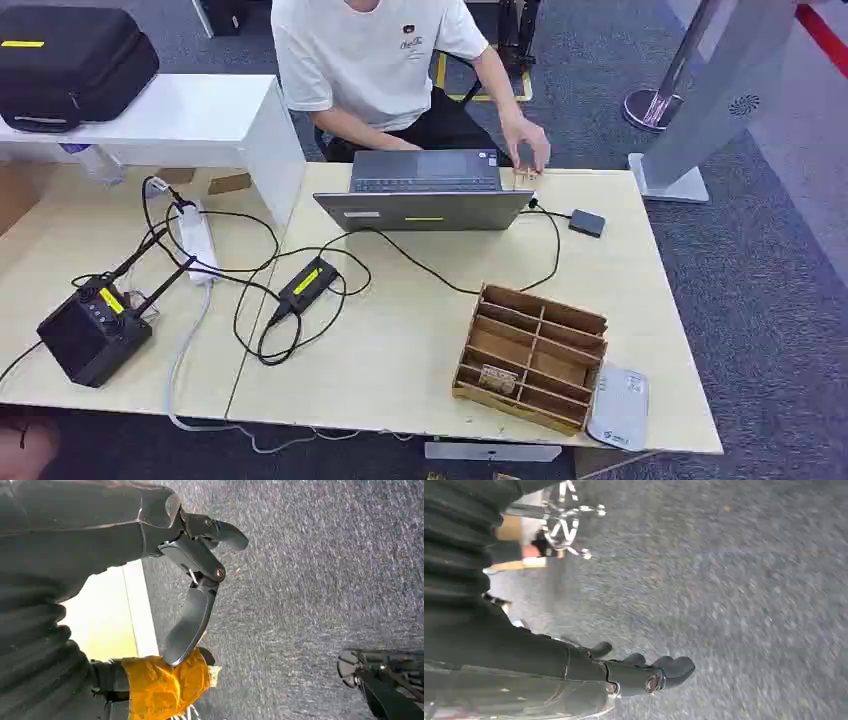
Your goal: Pass the card to the sensor for recognition and then transmit it.
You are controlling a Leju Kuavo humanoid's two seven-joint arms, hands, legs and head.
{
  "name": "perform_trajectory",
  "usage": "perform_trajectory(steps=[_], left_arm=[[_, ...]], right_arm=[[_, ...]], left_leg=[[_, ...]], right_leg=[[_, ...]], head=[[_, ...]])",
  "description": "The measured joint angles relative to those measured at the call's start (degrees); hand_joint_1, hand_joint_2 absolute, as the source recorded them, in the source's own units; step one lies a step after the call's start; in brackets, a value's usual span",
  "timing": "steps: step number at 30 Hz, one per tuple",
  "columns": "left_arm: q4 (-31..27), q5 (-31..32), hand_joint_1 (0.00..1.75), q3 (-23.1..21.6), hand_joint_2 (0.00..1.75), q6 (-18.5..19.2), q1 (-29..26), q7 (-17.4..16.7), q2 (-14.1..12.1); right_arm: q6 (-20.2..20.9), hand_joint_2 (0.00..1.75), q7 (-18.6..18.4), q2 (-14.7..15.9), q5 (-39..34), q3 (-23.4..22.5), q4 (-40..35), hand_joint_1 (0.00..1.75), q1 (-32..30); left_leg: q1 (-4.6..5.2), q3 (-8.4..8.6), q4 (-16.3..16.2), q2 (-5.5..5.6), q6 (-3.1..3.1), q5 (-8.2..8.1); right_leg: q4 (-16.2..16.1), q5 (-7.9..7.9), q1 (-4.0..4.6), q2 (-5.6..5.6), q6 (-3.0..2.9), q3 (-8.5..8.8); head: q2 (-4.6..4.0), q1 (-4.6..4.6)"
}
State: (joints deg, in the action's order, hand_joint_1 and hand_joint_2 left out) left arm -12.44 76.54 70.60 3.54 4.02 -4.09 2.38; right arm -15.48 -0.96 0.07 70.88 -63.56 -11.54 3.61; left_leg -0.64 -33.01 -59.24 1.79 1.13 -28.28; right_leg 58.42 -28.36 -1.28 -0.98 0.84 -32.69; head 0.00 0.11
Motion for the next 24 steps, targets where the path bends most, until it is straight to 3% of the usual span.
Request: perform_trajectory(steps=[3,5,8,12,20,24], left_arm=[[0.0,-0.1,0.00,0.5,1.75,-0.2,-0.1,0.0,0.2],[0.0,0.6,0.00,0.5,1.75,0.1,-0.1,0.0,0.1],[0.0,1.2,0.00,0.5,1.75,0.6,-0.1,0.0,-0.2],[0.0,1.8,0.00,0.5,1.75,0.9,-0.1,-0.7,-0.3],[0.0,2.9,0.00,0.5,1.75,2.0,0.1,-1.2,-0.5],[0.0,3.3,0.00,0.3,1.75,2.3,0.1,-1.1,-0.6]], right_arm=[[-2.1,1.75,4.4,0.6,-1.8,-1.2,-0.2,0.00,0.0],[1.2,1.75,7.9,3.1,-3.4,-2.0,-0.7,0.00,0.1],[8.6,1.75,6.3,7.6,-5.1,-3.2,-4.6,0.00,0.5],[12.4,1.75,4.1,12.2,-6.2,-4.1,-8.7,0.00,2.2],[12.1,1.75,1.3,23.1,-8.1,-2.1,-9.9,0.00,9.2],[11.9,1.75,0.6,26.9,-8.2,-0.3,-9.4,0.00,11.9]], left_leg=[[0.01,-0.01,0.0,0.00,0.00,0.00],[0.08,-0.01,0.0,0.00,-0.06,-0.03],[0.12,-0.05,0.0,0.01,-0.08,-0.04],[0.13,-0.06,-0.2,-0.08,-0.12,-0.06],[0.16,-0.05,-0.2,-0.08,-0.21,-0.01],[0.15,-0.04,-0.2,-0.04,-0.21,0.00]], right_leg=[[0.0,0.00,-0.01,0.00,0.00,0.00],[0.0,0.01,-0.07,0.00,0.02,0.00],[0.0,0.05,-0.13,0.01,0.09,0.01],[0.0,0.10,-0.14,-0.05,0.17,0.01],[0.0,0.17,-0.17,-0.10,0.24,0.02],[0.0,0.16,-0.17,-0.08,0.24,0.02]], head=[[0.00,0.04],[0.00,0.02],[0.00,0.02],[0.00,0.04],[0.00,0.02],[0.00,0.02]])
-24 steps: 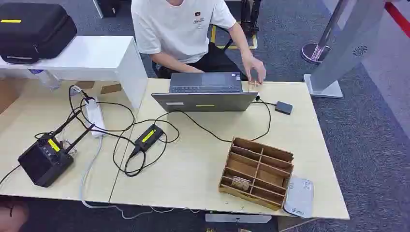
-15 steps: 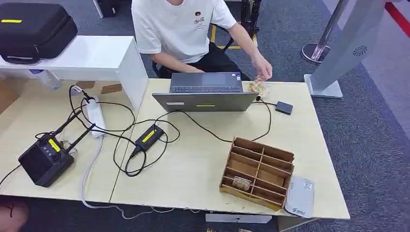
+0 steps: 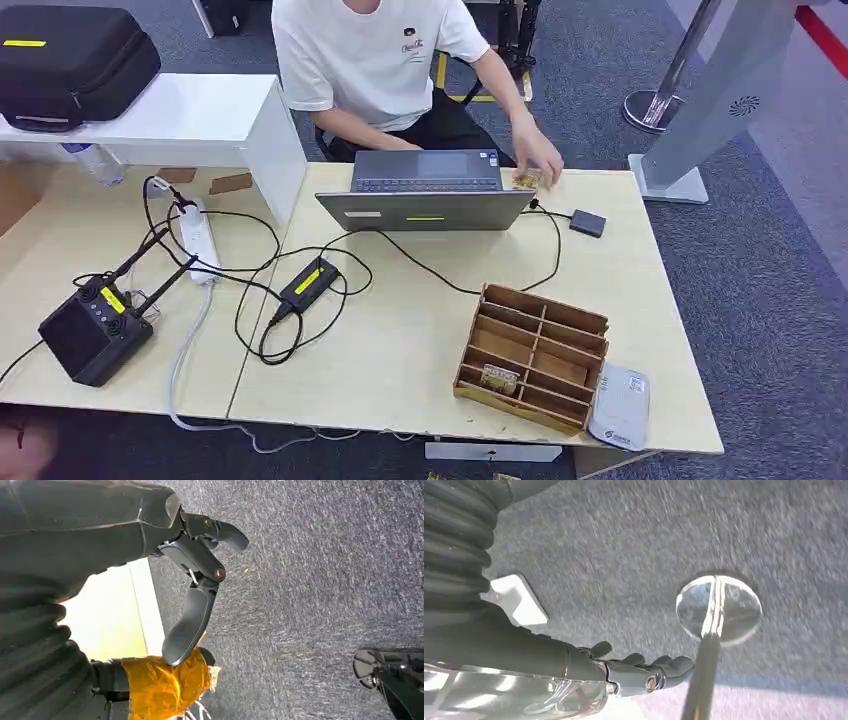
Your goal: Pass the card to the sensor for recognition and then transmit it.
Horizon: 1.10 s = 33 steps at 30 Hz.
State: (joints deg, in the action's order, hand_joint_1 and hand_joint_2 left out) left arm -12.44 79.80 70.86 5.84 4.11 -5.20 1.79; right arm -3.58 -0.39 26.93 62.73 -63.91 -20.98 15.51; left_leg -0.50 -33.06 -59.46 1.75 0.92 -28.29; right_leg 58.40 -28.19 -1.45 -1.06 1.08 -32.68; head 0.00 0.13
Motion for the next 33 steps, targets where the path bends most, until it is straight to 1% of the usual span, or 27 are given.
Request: perform_trajectory(steps=[3,4,6,7,9,10,11,13,16,17,19,20,23,25,26,27,28,29,30,31,33], left_arm=[[0.0,0.0,0.00,0.0,1.75,0.0,0.0,0.0,0.0],[0.0,0.1,0.00,0.0,1.75,0.0,0.0,0.0,0.0],[0.0,0.4,0.00,-0.1,1.75,0.3,0.0,0.1,-0.1],[0.0,0.5,0.00,-0.2,1.75,0.5,0.0,0.1,-0.1],[0.0,1.4,0.00,-0.5,1.75,2.2,0.1,0.2,-0.3],[0.0,1.8,0.00,-0.9,0.00,3.2,0.1,0.2,-0.4],[0.0,2.1,0.00,-1.3,1.75,4.2,0.1,0.2,-0.4],[0.0,2.4,0.00,-1.6,1.75,5.3,0.1,0.7,-0.3],[0.0,2.9,0.00,-2.4,1.75,4.8,0.1,1.6,-0.3],[0.0,2.9,0.00,-2.5,1.75,4.5,0.1,1.8,-0.3],[0.0,2.3,0.00,-2.5,1.75,3.5,0.1,2.6,-0.3],[0.0,2.0,0.00,-2.5,1.75,2.7,0.1,3.0,-0.3],[0.0,2.1,0.00,-2.6,1.75,2.1,0.2,3.8,-0.3],[0.0,2.3,0.00,-2.6,1.75,2.2,0.2,4.0,-0.3],[0.0,2.2,0.00,-2.6,1.75,2.2,0.2,4.1,-0.3],[0.0,2.1,0.00,-2.6,1.75,2.3,0.2,4.1,-0.3],[0.0,1.9,0.00,-2.6,1.75,2.4,0.2,4.0,-0.3],[0.0,1.3,0.00,-2.6,1.75,2.9,0.3,4.0,-0.3],[0.0,0.8,0.00,-2.6,1.75,3.3,0.3,3.9,-0.2],[0.0,0.5,0.00,-2.6,1.75,3.3,0.4,3.8,-0.2],[0.0,0.1,0.00,-2.6,1.75,3.4,0.3,3.6,-0.1]], right_arm=[[-0.4,1.75,0.0,1.1,0.0,0.8,0.4,0.00,0.6],[-0.7,0.00,0.2,1.4,0.0,1.0,0.5,0.00,0.7],[-2.0,0.00,0.5,2.5,0.3,1.8,0.9,0.00,1.9],[-2.5,1.75,0.5,3.3,0.9,2.5,1.2,0.00,3.0],[-3.3,1.75,0.3,5.3,3.1,4.2,1.6,0.00,5.9],[-3.7,1.75,0.2,6.2,4.3,5.3,1.8,0.00,8.0],[-4.2,1.75,0.3,7.2,5.9,7.0,2.0,0.00,10.1],[-5.2,1.75,1.0,8.4,8.4,9.9,2.2,0.00,14.5],[-5.8,1.75,2.8,9.7,11.2,15.1,2.4,0.00,21.4],[-5.8,1.75,3.8,9.9,12.1,16.6,2.4,0.00,23.6],[-5.8,1.75,8.1,9.8,13.7,20.3,2.3,0.00,27.9],[-5.9,1.75,9.9,9.4,14.1,22.5,1.9,0.00,29.7],[-6.9,1.75,10.4,6.9,13.9,28.9,-0.4,0.00,33.7],[-8.2,1.75,11.2,5.0,11.4,34.3,-2.0,0.00,35.9],[-7.8,1.75,12.2,4.0,8.8,36.6,-2.7,0.00,36.9],[-5.9,1.75,13.6,2.6,4.2,38.8,-3.6,0.00,37.8],[-3.3,1.75,14.3,1.2,-0.7,40.3,-4.7,0.00,38.5],[1.1,1.75,14.7,-1.0,-7.9,42.1,-6.2,0.00,39.0],[4.9,1.75,14.5,-2.6,-13.8,43.5,-7.5,0.00,39.2],[7.9,1.75,13.8,-4.1,-19.5,45.0,-8.7,0.00,39.3],[11.5,1.75,12.2,-6.9,-31.2,48.5,-11.4,0.00,39.3]], left_leg=[[-0.01,-0.01,0.0,0.02,0.00,0.00],[-0.01,-0.04,0.0,0.02,0.00,0.00],[0.01,-0.10,0.0,-0.01,0.00,0.00],[0.02,-0.11,0.0,-0.07,0.00,0.00],[0.03,-0.09,0.0,-0.12,0.00,0.00],[0.02,-0.10,0.0,-0.15,-0.01,0.00],[0.03,-0.08,0.0,-0.20,-0.05,0.03],[0.03,-0.07,0.0,-0.22,-0.07,0.06],[0.02,-0.07,0.0,-0.19,-0.20,0.15],[0.02,-0.07,0.0,-0.17,-0.19,0.16],[0.02,-0.14,0.0,-0.18,-0.19,0.18],[0.00,-0.15,0.0,-0.20,-0.18,0.18],[-0.04,-0.08,0.0,-0.20,-0.16,0.20],[-0.05,-0.10,0.0,-0.15,-0.10,0.25],[-0.07,-0.11,0.0,-0.14,-0.09,0.26],[-0.10,-0.10,0.0,-0.15,-0.06,0.28],[-0.13,-0.08,0.0,-0.21,-0.06,0.28],[-0.14,-0.08,0.0,-0.25,-0.05,0.28],[-0.13,-0.05,0.0,-0.26,-0.05,0.28],[-0.14,-0.07,0.0,-0.23,-0.04,0.29],[-0.15,-0.10,0.0,-0.13,0.02,0.33]], right_leg=[[0.0,0.00,0.01,0.01,0.00,0.00],[0.0,-0.01,0.01,0.01,0.00,0.00],[0.0,0.00,0.00,0.00,0.00,-0.02],[0.0,0.00,-0.01,-0.06,0.00,-0.03],[0.0,0.02,-0.02,-0.14,0.01,-0.05],[0.0,0.06,-0.01,-0.17,0.05,-0.04],[0.0,0.08,-0.02,-0.19,0.04,-0.04],[0.0,0.14,-0.02,-0.21,0.06,-0.04],[0.0,0.19,-0.02,-0.19,0.12,-0.05],[0.0,0.21,-0.01,-0.19,0.11,-0.05],[0.1,0.24,0.01,-0.19,0.08,-0.03],[0.1,0.24,0.02,-0.20,0.08,-0.04],[0.1,0.24,0.06,-0.22,0.07,-0.05],[0.2,0.24,0.07,-0.18,0.07,-0.06],[0.2,0.24,0.08,-0.18,0.06,-0.08],[0.2,0.24,0.11,-0.20,0.06,-0.08],[0.2,0.25,0.15,-0.27,0.05,-0.07],[0.2,0.27,0.16,-0.30,0.03,-0.08],[0.2,0.28,0.16,-0.32,0.00,-0.09],[0.2,0.28,0.16,-0.30,0.00,-0.11],[0.2,0.28,0.16,-0.22,0.00,-0.16]], head=[[0.00,0.00],[0.00,-0.02],[0.00,-0.04],[0.00,-0.02],[0.00,-0.02],[0.00,-0.02],[0.00,-0.02],[0.00,0.00],[0.00,0.00],[0.00,0.00],[0.00,-0.02],[0.00,0.00],[0.00,-0.02],[0.00,-0.02],[0.00,0.00],[0.00,0.00],[0.00,0.00],[0.00,0.00],[0.00,-0.02],[0.00,-0.02],[0.00,-0.04]])
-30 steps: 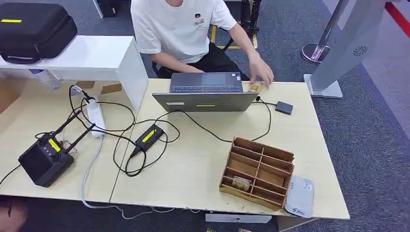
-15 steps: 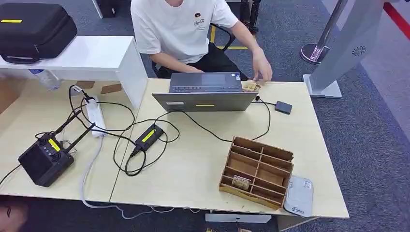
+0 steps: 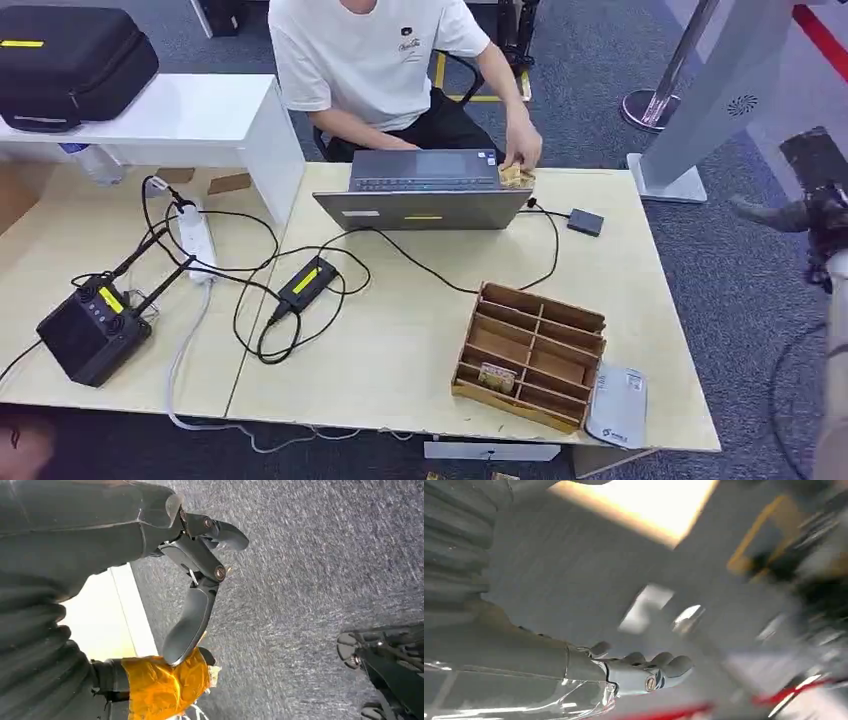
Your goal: Pass the card to the sensor for recognition and then transmit it.
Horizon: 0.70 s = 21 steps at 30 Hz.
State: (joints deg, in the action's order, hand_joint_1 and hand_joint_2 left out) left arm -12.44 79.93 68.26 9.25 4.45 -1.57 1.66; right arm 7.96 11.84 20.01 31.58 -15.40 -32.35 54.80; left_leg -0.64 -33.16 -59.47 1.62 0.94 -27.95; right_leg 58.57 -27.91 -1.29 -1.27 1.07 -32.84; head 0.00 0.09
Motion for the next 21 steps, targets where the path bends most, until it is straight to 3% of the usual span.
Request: perform_trajectory(steps=[3,6,10,17,21], left_arm=[[0.0,-0.3,0.00,0.1,1.75,0.4,-0.1,0.0,0.0],[0.0,-0.4,0.00,0.2,1.75,0.3,-0.1,0.5,0.1],[0.0,0.1,0.00,0.2,1.75,-0.8,-0.3,3.8,0.1],[0.0,1.5,0.00,-0.4,1.75,-1.3,-0.3,8.5,0.0],[0.0,1.4,0.00,-0.4,1.75,0.4,-0.4,8.8,0.0]], right_arm=[[1.9,1.75,-1.9,-3.4,-14.1,6.1,-4.3,0.00,-0.2],[-0.3,1.75,-3.8,-5.9,-19.8,12.5,-8.6,0.00,-0.9],[-5.3,1.75,-5.5,-7.7,-19.2,21.0,-13.8,0.00,-1.7],[-8.7,1.75,-7.0,-9.0,-17.4,30.2,-18.9,0.00,-2.0],[-18.3,1.75,-8.3,-9.0,-7.2,34.5,-20.6,0.00,-2.2]], left_leg=[[-0.01,-0.07,0.0,0.07,0.02,0.01],[-0.01,-0.07,0.0,0.03,0.02,0.01],[0.00,-0.12,0.0,0.04,0.02,0.01],[0.00,-0.13,0.0,0.05,0.02,0.01],[0.00,-0.13,0.0,0.04,0.02,0.01]], right_leg=[[0.0,-0.01,0.01,0.08,-0.01,-0.02],[0.0,-0.01,0.00,0.02,-0.01,-0.04],[0.0,-0.01,0.00,0.04,-0.01,-0.06],[0.0,0.00,-0.01,0.05,0.00,-0.06],[0.0,0.00,-0.01,0.05,0.00,-0.08]], head=[[0.00,0.04],[0.00,0.02],[0.00,0.04],[0.00,0.04],[0.00,0.04]])
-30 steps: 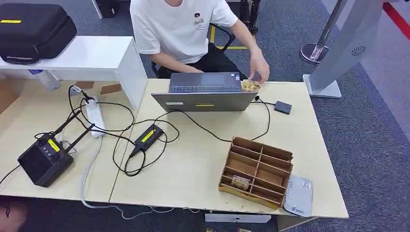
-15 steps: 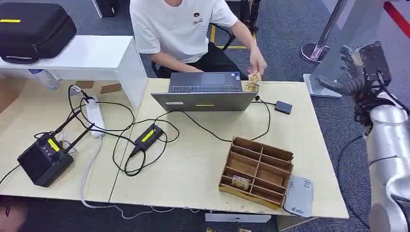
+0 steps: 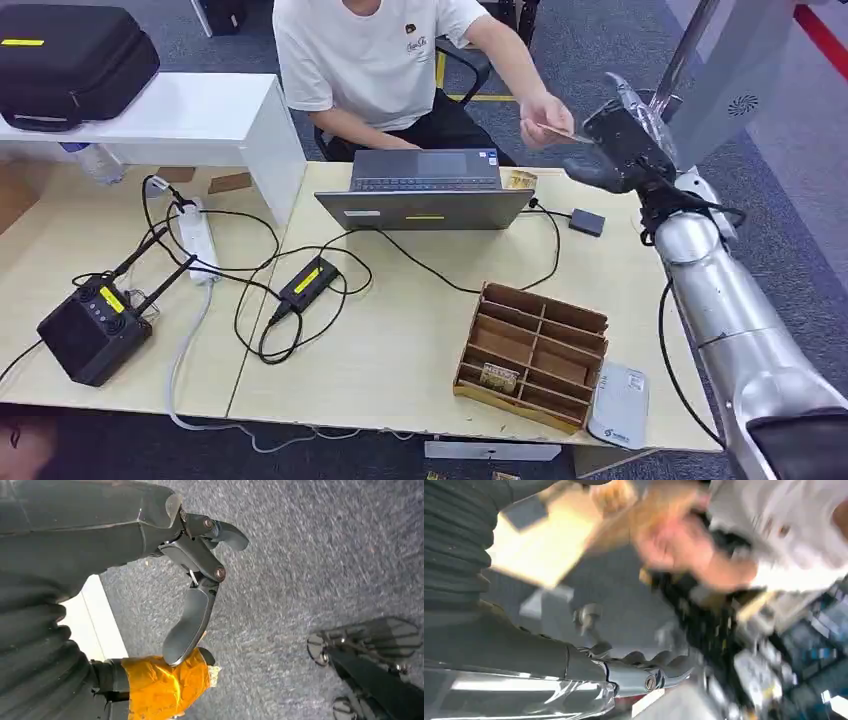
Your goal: Pass the card to the sensor for recognition and then transmit it.
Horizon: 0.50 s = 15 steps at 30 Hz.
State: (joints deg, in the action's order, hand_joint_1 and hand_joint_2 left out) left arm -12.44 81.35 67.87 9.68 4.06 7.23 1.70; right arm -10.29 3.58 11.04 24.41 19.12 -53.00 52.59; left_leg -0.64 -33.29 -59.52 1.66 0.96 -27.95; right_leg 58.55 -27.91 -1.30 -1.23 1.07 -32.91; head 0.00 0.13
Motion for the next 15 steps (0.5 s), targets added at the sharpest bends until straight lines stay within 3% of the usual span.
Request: perform_trajectory(steps=[2,5,8,11,12,15], left_arm=[[0.0,-0.2,0.00,0.0,1.75,1.0,0.0,0.0,0.1],[0.0,-0.2,0.00,-0.1,1.75,2.1,0.0,0.1,0.4],[0.0,-0.2,0.00,-0.4,1.75,2.7,0.0,0.2,0.6],[0.1,-0.2,0.00,-0.7,1.75,3.2,0.0,0.3,0.8],[0.2,-0.2,0.00,-0.8,1.75,3.3,0.0,0.4,0.9],[0.3,0.0,0.00,-0.9,1.75,3.5,0.0,0.6,0.9]], right_arm=[[-7.0,1.75,-1.0,0.4,6.8,2.2,-1.1,0.00,-0.3],[-14.1,1.75,-2.0,1.3,16.0,4.6,-3.1,0.00,-1.8],[-18.6,1.75,-2.2,2.0,22.2,5.6,-5.1,0.00,-4.0],[-20.6,1.75,-2.2,2.6,25.5,6.1,-6.6,0.00,-5.7],[-20.7,1.75,-2.2,2.8,25.9,6.2,-7.0,1.75,-6.1],[-20.9,1.75,-2.0,3.2,26.3,6.2,-7.9,1.75,-7.2]], left_leg=[[0.00,0.01,0.0,0.00,0.00,0.00],[0.00,0.00,0.0,0.00,-0.01,-0.01],[0.00,-0.01,0.0,0.00,-0.02,-0.02],[0.00,-0.01,0.0,0.00,-0.02,-0.02],[0.00,-0.01,0.0,0.00,-0.02,-0.02],[0.00,0.00,0.0,0.00,-0.02,-0.02]], right_leg=[[0.0,0.00,0.00,0.00,0.00,0.00],[0.0,0.00,0.00,0.00,0.00,0.00],[0.0,0.00,0.00,0.00,0.00,0.00],[0.0,0.00,0.00,0.00,0.00,0.00],[0.0,0.00,0.00,0.00,0.00,0.00],[0.0,0.00,0.00,0.00,0.00,0.00]], head=[[0.00,0.00],[0.00,0.00],[0.00,0.00],[0.00,0.00],[0.00,0.00],[0.00,0.00]])
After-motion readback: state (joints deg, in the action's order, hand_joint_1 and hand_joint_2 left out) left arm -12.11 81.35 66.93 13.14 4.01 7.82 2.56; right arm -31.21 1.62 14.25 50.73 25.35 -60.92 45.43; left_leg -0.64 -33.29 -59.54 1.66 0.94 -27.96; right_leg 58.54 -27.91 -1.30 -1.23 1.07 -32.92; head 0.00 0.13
